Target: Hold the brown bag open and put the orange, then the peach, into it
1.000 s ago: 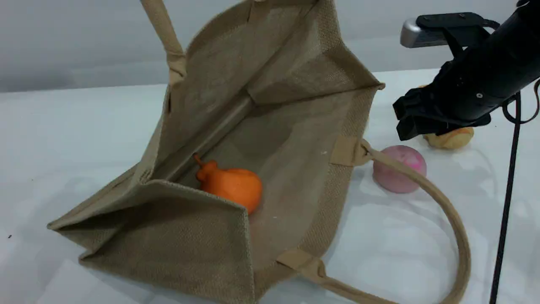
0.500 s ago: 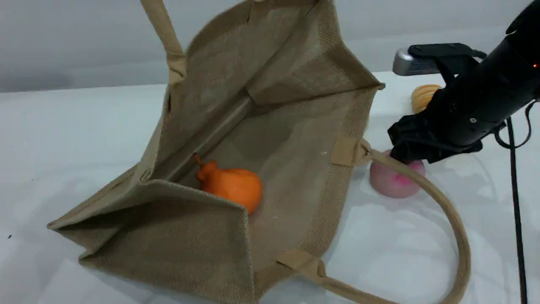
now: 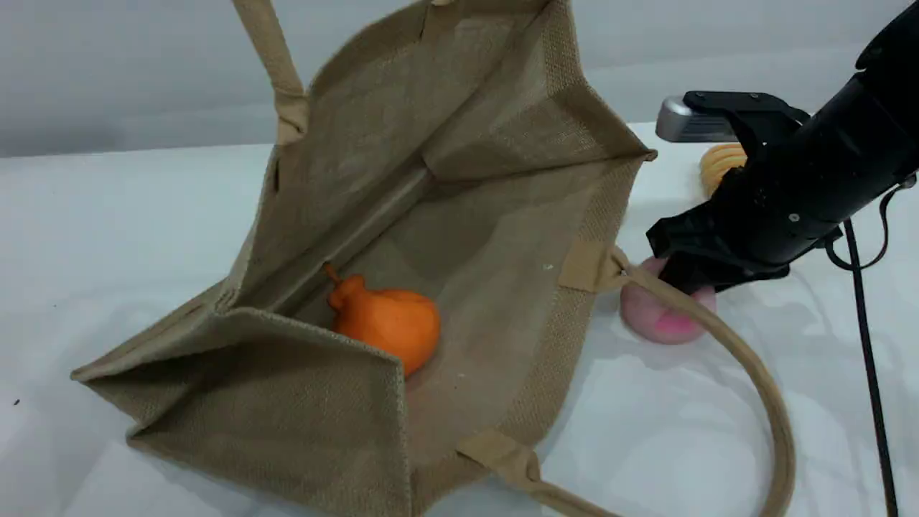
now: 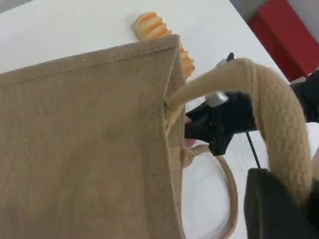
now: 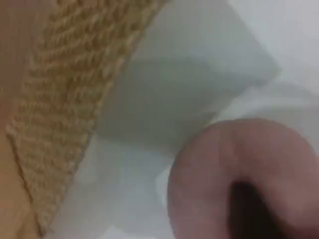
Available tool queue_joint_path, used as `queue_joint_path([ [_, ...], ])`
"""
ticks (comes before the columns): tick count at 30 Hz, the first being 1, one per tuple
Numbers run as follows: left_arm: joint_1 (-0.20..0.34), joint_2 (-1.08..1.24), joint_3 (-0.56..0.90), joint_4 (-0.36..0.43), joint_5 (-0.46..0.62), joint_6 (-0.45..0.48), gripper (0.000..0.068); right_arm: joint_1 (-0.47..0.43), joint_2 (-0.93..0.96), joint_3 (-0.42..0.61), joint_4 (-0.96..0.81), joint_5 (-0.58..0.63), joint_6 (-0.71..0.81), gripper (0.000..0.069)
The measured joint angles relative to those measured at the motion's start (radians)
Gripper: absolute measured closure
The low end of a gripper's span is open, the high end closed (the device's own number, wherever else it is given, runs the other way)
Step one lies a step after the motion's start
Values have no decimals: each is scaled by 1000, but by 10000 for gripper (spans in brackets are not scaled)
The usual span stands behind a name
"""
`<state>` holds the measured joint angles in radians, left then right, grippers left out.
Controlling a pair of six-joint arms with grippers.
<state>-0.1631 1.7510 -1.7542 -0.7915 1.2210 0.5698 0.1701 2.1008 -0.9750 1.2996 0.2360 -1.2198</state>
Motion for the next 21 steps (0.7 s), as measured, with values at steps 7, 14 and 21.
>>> queue_joint_path([
  [7,0,0,0,0,0,1,600,-20,-60,0,-5,-50,3,671],
  [14,0,0,0,0,0,2,600,-118,-240,1,-41,-25,54,671],
  [21,0,0,0,0,0,5,600,-149,-407,1,-138,176,156,671],
])
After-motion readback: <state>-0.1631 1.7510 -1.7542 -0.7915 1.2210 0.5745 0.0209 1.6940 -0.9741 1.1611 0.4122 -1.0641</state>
